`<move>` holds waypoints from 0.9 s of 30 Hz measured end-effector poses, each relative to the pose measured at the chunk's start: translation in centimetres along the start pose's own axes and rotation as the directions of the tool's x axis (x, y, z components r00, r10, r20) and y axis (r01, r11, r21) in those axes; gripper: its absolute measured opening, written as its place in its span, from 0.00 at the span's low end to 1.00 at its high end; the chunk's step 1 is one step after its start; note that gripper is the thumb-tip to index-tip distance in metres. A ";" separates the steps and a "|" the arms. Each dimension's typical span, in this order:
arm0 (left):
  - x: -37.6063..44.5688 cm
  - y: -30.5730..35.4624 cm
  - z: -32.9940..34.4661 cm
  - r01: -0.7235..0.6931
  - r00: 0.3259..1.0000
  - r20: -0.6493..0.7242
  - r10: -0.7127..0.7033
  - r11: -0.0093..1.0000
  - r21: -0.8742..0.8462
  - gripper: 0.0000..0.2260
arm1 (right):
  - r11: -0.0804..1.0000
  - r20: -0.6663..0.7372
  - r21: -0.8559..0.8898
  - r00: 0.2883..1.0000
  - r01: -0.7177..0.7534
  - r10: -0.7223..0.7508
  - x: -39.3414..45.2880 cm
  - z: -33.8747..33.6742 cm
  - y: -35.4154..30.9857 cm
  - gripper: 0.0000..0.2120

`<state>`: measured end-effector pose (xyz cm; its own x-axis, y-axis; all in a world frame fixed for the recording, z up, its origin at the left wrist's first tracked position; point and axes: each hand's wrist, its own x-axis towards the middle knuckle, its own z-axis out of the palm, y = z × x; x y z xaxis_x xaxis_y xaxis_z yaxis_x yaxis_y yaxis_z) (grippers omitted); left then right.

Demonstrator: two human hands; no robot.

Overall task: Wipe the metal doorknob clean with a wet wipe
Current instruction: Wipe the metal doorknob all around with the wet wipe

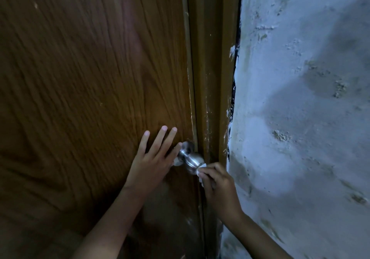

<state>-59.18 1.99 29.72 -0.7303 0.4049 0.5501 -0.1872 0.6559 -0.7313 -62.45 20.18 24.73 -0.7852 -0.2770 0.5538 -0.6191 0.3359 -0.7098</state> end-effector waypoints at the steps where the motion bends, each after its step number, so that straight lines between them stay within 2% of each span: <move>1: 0.0 0.0 0.0 0.000 1.000 -0.006 0.000 1.000 0.003 0.28 | 1.000 -0.019 0.006 1.000 -0.004 0.004 0.1 0.1 -0.2 0.06; 7: -0.1 0.0 0.3 -0.002 1.000 -0.006 0.002 1.000 0.002 0.31 | 0.999 -0.012 0.029 0.999 -0.033 0.034 -0.1 0.3 -0.1 0.05; 10: -0.1 0.1 0.3 -0.008 1.000 0.001 0.008 1.000 0.003 0.31 | 0.993 -0.063 0.075 0.994 -0.089 0.094 0.2 0.3 0.0 0.05; 16: -0.1 0.0 0.2 -0.008 1.000 0.001 0.008 1.000 0.017 0.31 | 0.992 -0.044 0.105 0.997 -0.065 0.070 -0.2 0.5 -0.1 0.04; 19: 0.0 0.0 0.0 -0.007 1.000 0.006 0.007 1.000 0.021 0.31 | 0.985 -0.080 0.128 0.989 -0.116 0.126 0.1 0.4 0.0 0.04; 22: 0.0 0.0 0.0 -0.005 1.000 0.000 0.005 1.000 0.024 0.30 | 0.988 -0.111 0.127 0.989 -0.084 0.099 0.1 0.7 -0.6 0.04; 27: 0.1 0.0 0.1 -0.003 1.000 -0.021 0.003 1.000 0.013 0.30 | 0.991 -0.026 0.108 0.996 -0.084 0.088 -0.3 0.4 0.3 0.04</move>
<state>-59.31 1.92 29.72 -0.7171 0.4199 0.5562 -0.1935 0.6468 -0.7377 -62.40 19.99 24.24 -0.8365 -0.2226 0.5008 -0.5460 0.2592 -0.7967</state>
